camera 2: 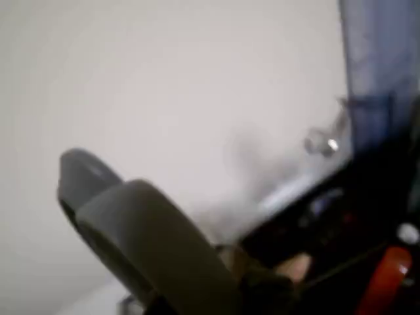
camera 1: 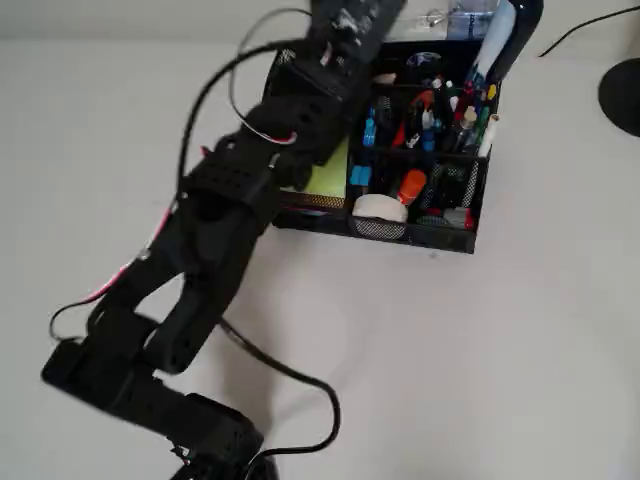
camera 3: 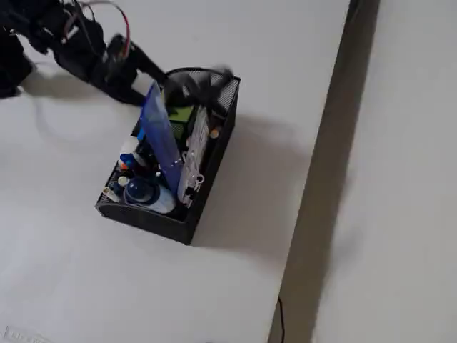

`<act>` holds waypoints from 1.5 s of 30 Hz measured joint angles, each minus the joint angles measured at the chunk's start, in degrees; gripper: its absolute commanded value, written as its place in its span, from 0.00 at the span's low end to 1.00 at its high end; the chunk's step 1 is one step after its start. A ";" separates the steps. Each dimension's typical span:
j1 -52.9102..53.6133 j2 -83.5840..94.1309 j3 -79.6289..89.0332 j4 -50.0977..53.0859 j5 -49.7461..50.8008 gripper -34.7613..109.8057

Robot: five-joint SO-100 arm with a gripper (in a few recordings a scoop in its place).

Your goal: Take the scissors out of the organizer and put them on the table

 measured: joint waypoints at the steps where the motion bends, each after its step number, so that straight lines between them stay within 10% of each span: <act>1: -0.26 2.29 0.00 1.05 0.35 0.24; 18: 4.66 38.58 -6.50 44.38 37.35 0.24; 29: 13.89 51.59 -6.33 75.94 44.47 0.24; 45: 20.21 73.48 40.78 76.38 37.62 0.24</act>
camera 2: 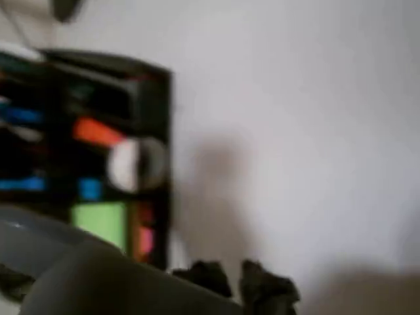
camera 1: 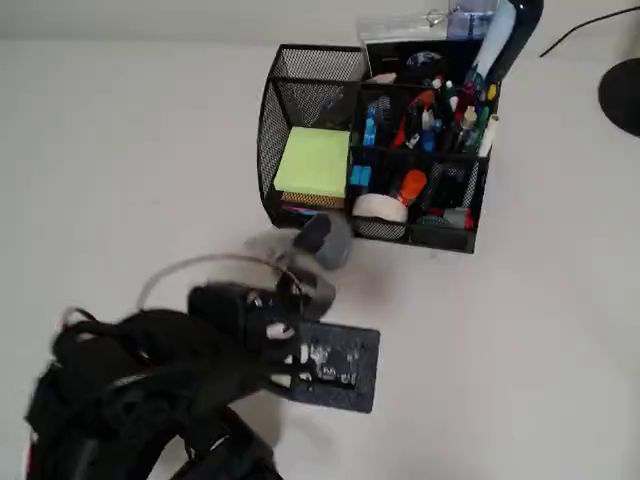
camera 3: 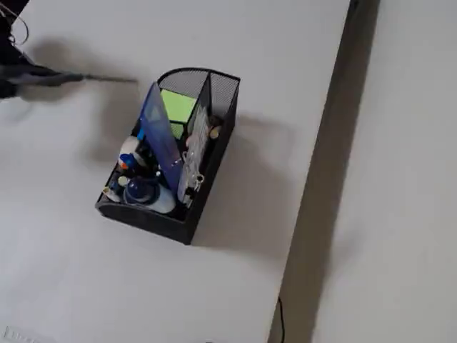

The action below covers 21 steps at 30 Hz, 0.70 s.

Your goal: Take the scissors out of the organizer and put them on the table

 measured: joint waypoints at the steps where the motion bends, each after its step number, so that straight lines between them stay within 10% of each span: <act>1: -0.18 0.62 2.46 -0.97 -0.44 0.24; 12: -1.14 9.23 24.43 -15.64 -4.22 0.24; 21: 2.20 16.08 38.32 -26.89 -7.47 0.47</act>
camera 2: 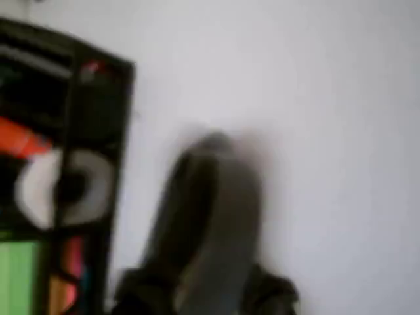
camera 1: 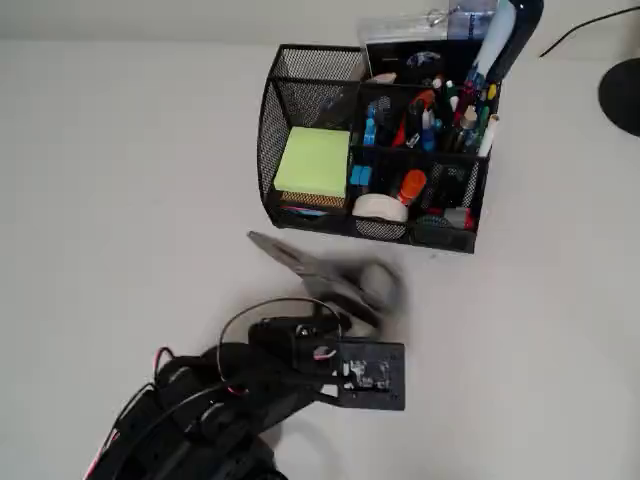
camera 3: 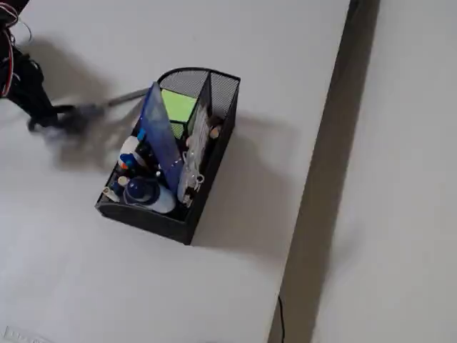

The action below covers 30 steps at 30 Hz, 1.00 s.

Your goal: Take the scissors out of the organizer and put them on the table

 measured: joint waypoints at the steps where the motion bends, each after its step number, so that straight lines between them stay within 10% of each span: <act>1: 0.35 0.09 0.09 -0.53 0.00 0.48; 11: 1.14 0.62 0.44 -1.85 -0.09 0.48; 20: -2.20 0.62 0.44 1.14 0.53 0.24; 30: -20.65 0.70 -1.41 13.45 21.71 0.24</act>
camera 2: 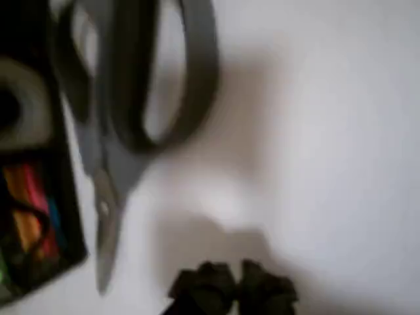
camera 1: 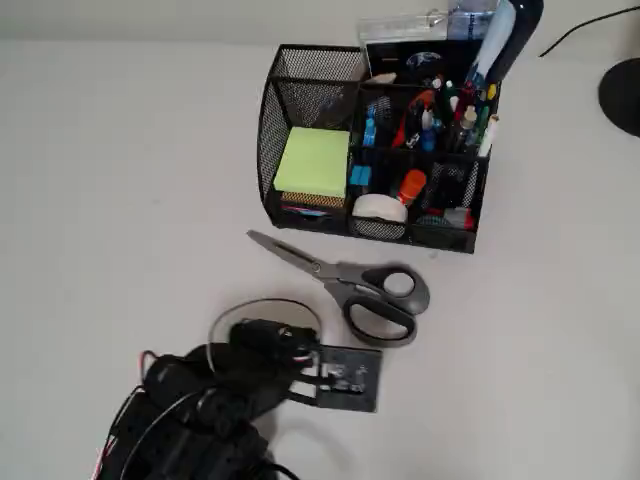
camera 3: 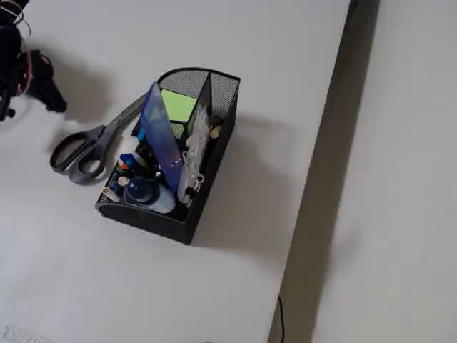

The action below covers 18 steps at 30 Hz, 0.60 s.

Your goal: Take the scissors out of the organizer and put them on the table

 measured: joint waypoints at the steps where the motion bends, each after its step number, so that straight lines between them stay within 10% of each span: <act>1: -1.49 0.00 -0.09 0.53 1.14 0.24; 18: -2.72 0.62 -0.09 1.93 5.80 0.24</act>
